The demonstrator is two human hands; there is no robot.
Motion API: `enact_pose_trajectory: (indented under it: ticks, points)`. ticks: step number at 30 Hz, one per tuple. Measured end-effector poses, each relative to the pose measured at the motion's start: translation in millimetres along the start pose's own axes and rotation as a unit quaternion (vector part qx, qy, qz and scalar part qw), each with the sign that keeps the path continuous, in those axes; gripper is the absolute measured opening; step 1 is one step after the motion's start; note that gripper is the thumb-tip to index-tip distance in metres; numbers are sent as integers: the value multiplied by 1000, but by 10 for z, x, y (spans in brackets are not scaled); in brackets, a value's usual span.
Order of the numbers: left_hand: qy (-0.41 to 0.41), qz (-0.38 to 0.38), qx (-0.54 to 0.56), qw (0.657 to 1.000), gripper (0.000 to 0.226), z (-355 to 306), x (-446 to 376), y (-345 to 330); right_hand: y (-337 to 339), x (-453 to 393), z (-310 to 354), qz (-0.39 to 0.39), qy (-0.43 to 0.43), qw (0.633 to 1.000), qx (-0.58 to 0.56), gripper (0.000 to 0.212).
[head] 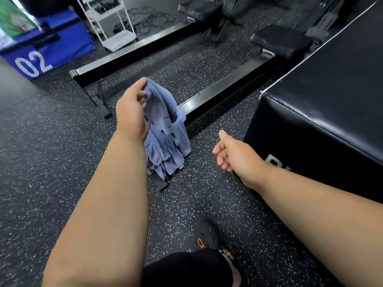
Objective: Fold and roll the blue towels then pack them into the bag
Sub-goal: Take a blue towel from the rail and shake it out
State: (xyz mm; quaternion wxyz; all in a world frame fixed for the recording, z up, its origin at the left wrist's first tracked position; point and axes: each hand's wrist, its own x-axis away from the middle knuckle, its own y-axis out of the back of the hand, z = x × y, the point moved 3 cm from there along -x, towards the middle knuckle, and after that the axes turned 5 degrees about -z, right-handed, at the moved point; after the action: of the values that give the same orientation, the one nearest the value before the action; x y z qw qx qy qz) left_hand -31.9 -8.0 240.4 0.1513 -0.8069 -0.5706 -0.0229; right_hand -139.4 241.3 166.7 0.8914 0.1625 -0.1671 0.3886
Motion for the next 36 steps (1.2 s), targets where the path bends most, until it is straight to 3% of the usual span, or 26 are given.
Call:
enact_pose_trajectory:
  ticks: [4, 10, 12, 16, 18, 21, 27, 30, 33, 36]
  points:
    - [-23, 42, 10, 999, 46, -257, 448, -117, 145, 227, 161, -23, 15, 1000, -6, 55]
    - [-40, 93, 10, 995, 26, -539, 1327, -287, 433, 719, 289, -55, 41, 997, 18, 45]
    - [-52, 100, 5, 994, 26, -589, 1605, -340, 494, 959, 312, -49, 22, 998, 11, 47]
    - [-53, 174, -32, 983, 32, -662, 2156, -438, 629, 1442, 354, -36, 2, 998, -53, 28]
    - [-40, 208, -51, 976, 33, -683, 2415, -477, 705, 1680, 361, -27, -17, 991, -130, 39]
    - [-20, 223, -40, 974, 32, -726, 2753, -534, 862, 1991, 372, -29, -31, 983, -177, 80]
    - [-33, 244, -90, 965, 37, -778, 3275, -590, 1305, 2564, 385, -108, 17, 962, -249, 27]
    - [-90, 239, -178, 950, 36, -798, 3529, -633, 1629, 2965, 456, -137, 50, 951, -274, 31]
    - [-128, 243, -195, 941, 36, -820, 3758, -717, 1939, 3279, 484, -141, 84, 937, -308, 42]
    - [-155, 263, -195, 932, 38, -868, 3982, -834, 2166, 3574, 529, -134, 105, 924, -342, 28]
